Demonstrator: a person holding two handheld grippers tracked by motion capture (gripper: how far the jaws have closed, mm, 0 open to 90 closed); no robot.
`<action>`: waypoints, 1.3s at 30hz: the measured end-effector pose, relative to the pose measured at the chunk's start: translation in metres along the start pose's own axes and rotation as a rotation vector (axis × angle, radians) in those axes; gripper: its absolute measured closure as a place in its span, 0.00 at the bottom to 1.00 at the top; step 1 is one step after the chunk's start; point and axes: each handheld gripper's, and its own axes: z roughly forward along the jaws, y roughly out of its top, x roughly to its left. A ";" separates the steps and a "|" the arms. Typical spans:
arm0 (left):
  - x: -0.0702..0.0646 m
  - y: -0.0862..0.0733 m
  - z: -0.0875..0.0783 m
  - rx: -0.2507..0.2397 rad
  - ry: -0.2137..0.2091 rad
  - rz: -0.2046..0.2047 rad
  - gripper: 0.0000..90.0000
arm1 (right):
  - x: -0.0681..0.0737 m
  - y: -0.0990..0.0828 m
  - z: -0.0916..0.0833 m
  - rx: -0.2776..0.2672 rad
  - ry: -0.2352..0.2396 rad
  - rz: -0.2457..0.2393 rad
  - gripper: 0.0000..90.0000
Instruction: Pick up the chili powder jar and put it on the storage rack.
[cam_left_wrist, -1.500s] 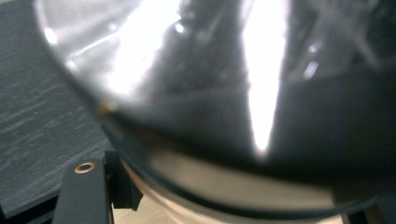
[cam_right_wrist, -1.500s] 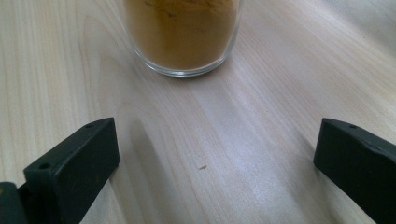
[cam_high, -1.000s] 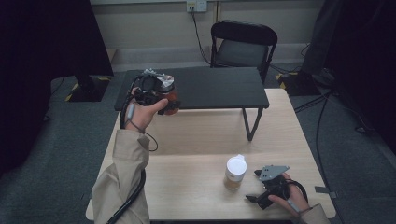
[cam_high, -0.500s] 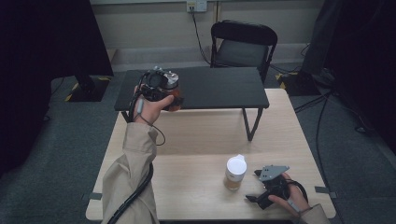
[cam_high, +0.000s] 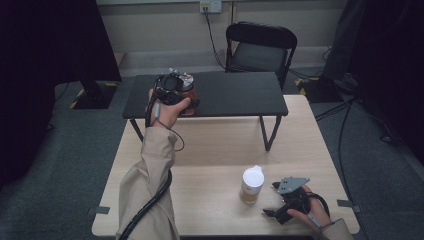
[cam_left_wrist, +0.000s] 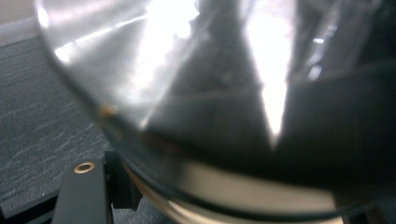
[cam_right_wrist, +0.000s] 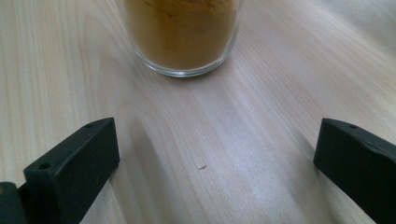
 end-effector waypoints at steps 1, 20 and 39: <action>-0.001 0.000 0.001 -0.002 0.004 -0.001 0.34 | 0.000 0.000 0.000 0.000 0.000 0.000 0.00; -0.007 -0.007 0.011 -0.051 0.041 -0.063 0.22 | 0.000 0.000 0.000 0.000 0.000 0.000 0.00; -0.010 -0.026 -0.009 -0.087 0.013 -0.063 0.07 | 0.000 0.000 0.000 0.000 0.000 0.000 0.00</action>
